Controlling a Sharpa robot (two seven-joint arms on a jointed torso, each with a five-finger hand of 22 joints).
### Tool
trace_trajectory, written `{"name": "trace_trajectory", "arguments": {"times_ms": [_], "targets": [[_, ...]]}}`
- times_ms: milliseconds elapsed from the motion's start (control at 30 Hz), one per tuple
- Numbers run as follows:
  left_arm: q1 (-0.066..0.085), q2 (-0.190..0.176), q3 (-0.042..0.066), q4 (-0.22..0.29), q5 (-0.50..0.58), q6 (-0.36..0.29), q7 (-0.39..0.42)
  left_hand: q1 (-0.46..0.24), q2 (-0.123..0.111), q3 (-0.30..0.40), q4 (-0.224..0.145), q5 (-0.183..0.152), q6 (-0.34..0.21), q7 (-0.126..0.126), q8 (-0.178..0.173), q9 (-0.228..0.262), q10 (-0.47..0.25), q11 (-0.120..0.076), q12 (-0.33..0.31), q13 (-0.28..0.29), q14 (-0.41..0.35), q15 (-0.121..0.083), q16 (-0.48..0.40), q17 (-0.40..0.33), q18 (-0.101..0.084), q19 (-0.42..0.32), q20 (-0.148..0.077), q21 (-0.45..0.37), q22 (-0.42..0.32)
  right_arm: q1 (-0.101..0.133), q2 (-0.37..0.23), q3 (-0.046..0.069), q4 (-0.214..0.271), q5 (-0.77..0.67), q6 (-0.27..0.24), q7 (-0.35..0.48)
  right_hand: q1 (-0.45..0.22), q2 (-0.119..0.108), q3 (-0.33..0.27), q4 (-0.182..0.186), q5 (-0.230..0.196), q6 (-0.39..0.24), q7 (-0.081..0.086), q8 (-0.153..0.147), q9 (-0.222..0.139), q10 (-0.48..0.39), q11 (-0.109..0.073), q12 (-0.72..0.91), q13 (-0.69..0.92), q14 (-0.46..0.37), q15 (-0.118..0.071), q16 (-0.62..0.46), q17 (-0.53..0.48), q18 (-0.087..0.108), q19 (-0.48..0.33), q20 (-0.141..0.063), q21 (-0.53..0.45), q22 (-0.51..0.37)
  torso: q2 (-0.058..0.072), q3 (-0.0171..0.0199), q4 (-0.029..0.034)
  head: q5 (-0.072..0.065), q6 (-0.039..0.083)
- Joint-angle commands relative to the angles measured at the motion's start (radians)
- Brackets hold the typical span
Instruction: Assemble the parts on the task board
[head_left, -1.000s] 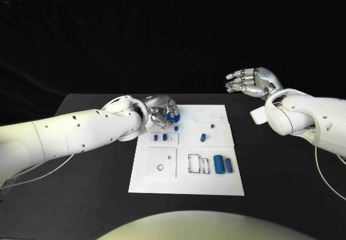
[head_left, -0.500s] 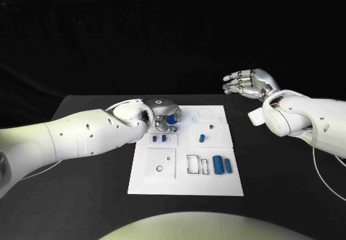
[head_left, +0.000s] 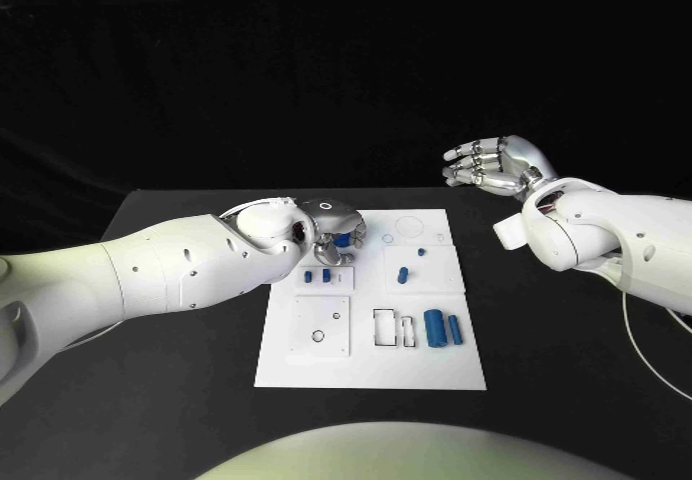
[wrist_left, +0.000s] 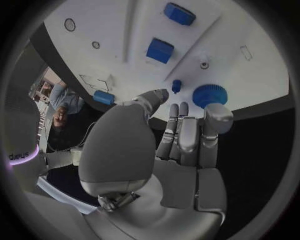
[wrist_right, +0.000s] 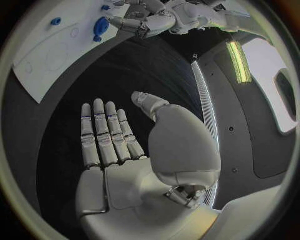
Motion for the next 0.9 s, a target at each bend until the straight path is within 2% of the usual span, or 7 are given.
{"name": "trace_trajectory", "arguments": {"times_ms": [33,267,600,867,900], "targets": [[-0.001,0.008,0.000,-0.008,-0.022,0.040,-0.005,0.012,0.000,0.012,-0.003,-0.003,0.018,0.000,-0.005,-0.003,0.022,-0.002,-0.004,-0.004,0.012,-0.001,0.010,0.006,-0.012,0.013,0.001,0.015,0.017,-0.001,0.001,0.000,0.002,-0.012,0.013,0.012,-0.004,0.005,-0.003,-0.005,0.007,-0.007,0.069,-0.003,-0.002,-0.007,-0.002,0.006,-0.001,0.001,0.007,-0.003,-0.001,0.011,-0.001,0.005,-0.005,-0.001,0.001,-0.0007,0.0017,-0.002,-0.003],[-0.005,0.021,0.000,-0.025,-0.024,0.046,-0.005,0.020,0.005,0.027,-0.008,-0.004,0.036,-0.002,-0.006,-0.007,0.047,-0.006,-0.010,-0.012,0.018,-0.004,0.015,0.006,-0.015,0.020,-0.003,0.035,0.039,-0.001,0.002,0.000,0.002,-0.012,0.014,0.012,-0.004,0.005,-0.003,-0.005,0.007,-0.007,0.069,-0.003,-0.002,-0.007,-0.002,0.006,-0.001,0.001,0.007,-0.003,-0.001,0.011,-0.001,0.005,-0.005,-0.001,0.001,-0.0018,0.0012,-0.004,-0.006],[-0.007,0.023,0.000,-0.035,-0.025,0.060,-0.006,0.022,0.006,0.037,-0.011,-0.005,0.041,0.002,-0.010,-0.011,0.060,-0.004,-0.016,-0.018,0.022,-0.003,0.019,0.009,-0.020,0.028,-0.003,0.054,0.061,-0.001,0.002,0.000,0.003,-0.012,0.014,0.012,-0.004,0.005,-0.003,-0.005,0.007,-0.007,0.069,-0.003,-0.002,-0.007,-0.002,0.006,-0.001,0.001,0.007,-0.003,-0.001,0.011,-0.001,0.005,-0.005,-0.001,0.000,-0.0012,0.0029,-0.008,-0.010],[-0.016,0.028,0.000,-0.041,-0.024,0.062,0.001,0.021,0.006,0.044,-0.012,-0.008,0.042,0.002,-0.017,-0.016,0.074,-0.006,-0.021,-0.023,0.027,-0.004,0.024,0.012,-0.025,0.041,-0.004,0.079,0.089,-0.001,0.003,0.000,0.003,-0.012,0.014,0.012,-0.004,0.005,-0.003,-0.005,0.007,-0.007,0.069,-0.003,-0.002,-0.007,-0.002,0.006,-0.001,0.001,0.007,-0.003,-0.001,0.011,-0.001,0.005,-0.005,-0.001,0.001,-0.0013,0.0022,-0.009,-0.012],[-0.017,0.029,0.000,-0.042,-0.024,0.061,0.003,0.021,0.006,0.044,-0.012,-0.008,0.042,0.002,-0.017,-0.016,0.074,-0.006,-0.021,-0.023,0.027,-0.004,0.024,0.012,-0.025,0.041,-0.004,0.079,0.089,-0.001,0.003,0.000,0.003,-0.012,0.014,0.012,-0.004,0.005,-0.003,-0.005,0.007,-0.007,0.069,-0.003,-0.002,-0.007,-0.002,0.006,-0.001,0.001,0.007,-0.003,-0.001,0.011,-0.001,0.005,-0.005,-0.001,0.000,-0.0011,0.0026,-0.010,-0.015]]}}
